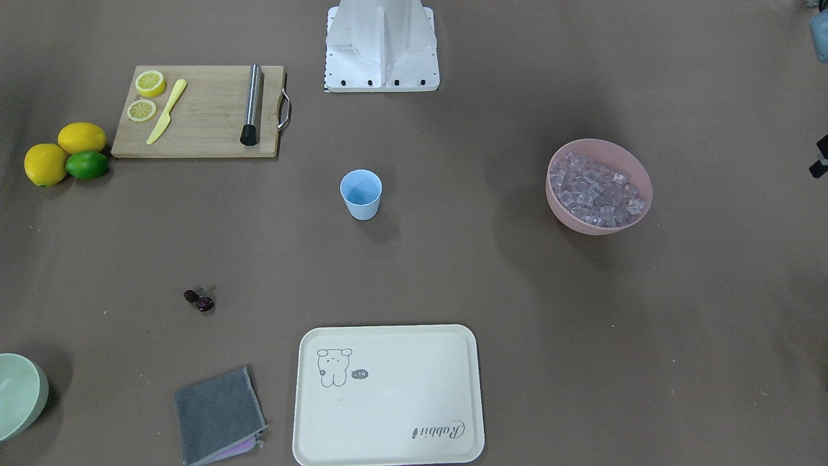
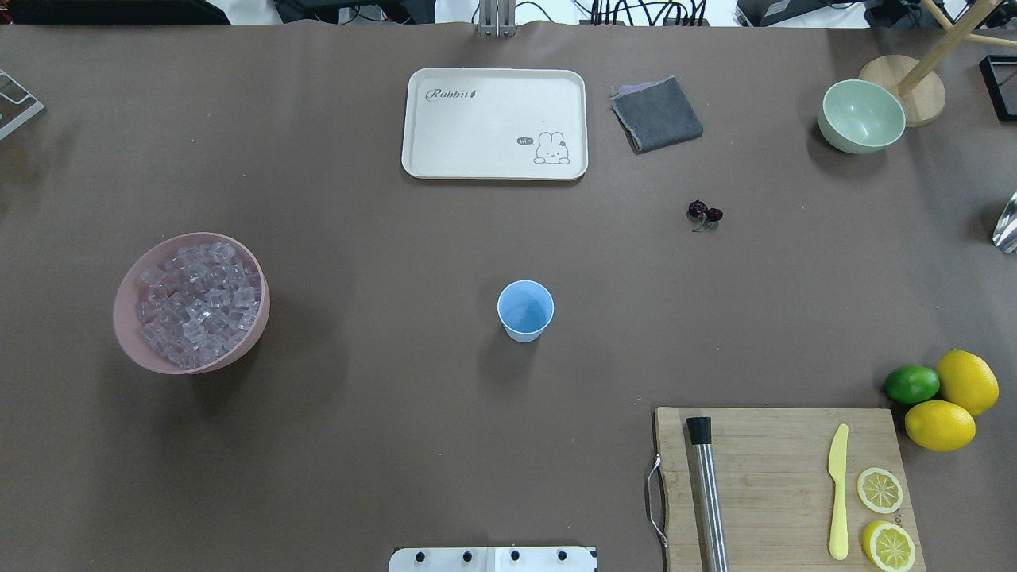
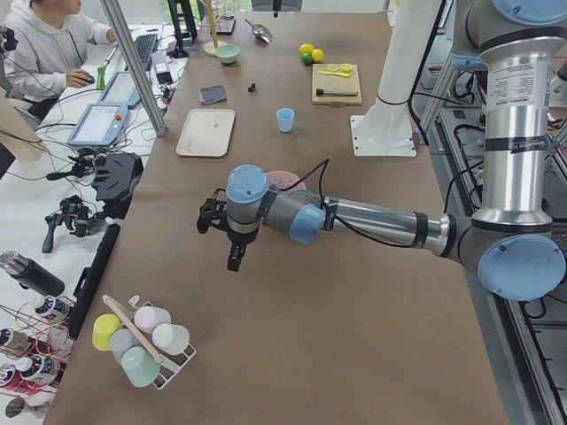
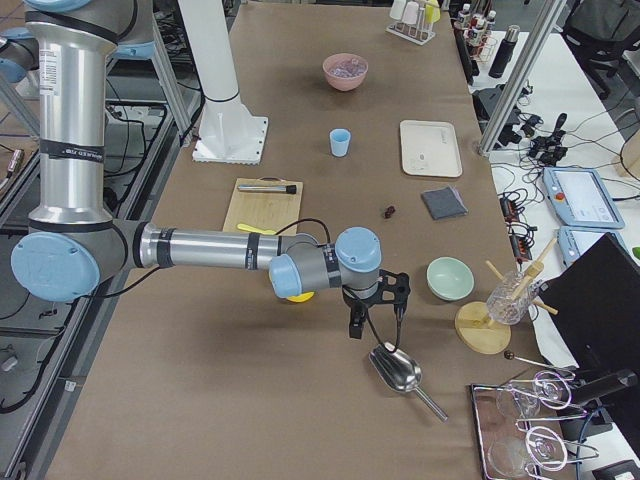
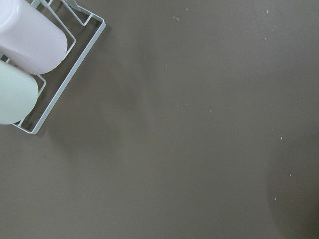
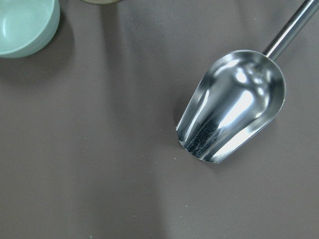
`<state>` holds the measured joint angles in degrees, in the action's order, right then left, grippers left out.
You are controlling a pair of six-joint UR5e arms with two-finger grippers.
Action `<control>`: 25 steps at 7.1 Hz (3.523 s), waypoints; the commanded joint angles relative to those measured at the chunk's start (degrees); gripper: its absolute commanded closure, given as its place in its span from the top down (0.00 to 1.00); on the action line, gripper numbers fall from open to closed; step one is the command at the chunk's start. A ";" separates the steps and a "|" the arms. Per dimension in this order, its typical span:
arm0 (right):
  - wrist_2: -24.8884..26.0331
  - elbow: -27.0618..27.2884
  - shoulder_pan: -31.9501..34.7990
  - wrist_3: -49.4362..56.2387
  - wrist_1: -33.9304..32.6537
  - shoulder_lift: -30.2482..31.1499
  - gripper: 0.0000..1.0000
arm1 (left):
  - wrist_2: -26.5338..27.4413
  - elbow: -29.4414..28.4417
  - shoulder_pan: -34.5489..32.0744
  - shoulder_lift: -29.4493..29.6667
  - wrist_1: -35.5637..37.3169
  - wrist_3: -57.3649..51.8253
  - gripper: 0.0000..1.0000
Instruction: Put ice and cherries in cup
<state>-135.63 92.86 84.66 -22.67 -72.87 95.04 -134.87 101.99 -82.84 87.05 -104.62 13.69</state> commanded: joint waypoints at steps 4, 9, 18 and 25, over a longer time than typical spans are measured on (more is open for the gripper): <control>-4.02 -0.84 -0.37 -0.10 7.63 0.85 1.00 | -1.71 0.58 2.23 -0.04 -0.15 1.69 0.97; -11.49 -3.46 -1.42 -0.19 18.52 2.78 1.00 | 1.97 9.34 19.35 4.71 -7.97 32.70 0.98; -11.41 -5.32 -2.92 -0.27 21.28 2.69 1.00 | 21.67 12.09 41.62 4.00 -7.97 31.35 0.72; -11.58 -5.50 -2.83 -0.27 21.28 3.31 1.00 | 20.88 10.87 43.03 2.33 -8.32 25.78 0.65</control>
<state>-147.22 87.40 81.83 -22.94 -51.56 98.31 -113.90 113.31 -40.19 89.35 -112.86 39.73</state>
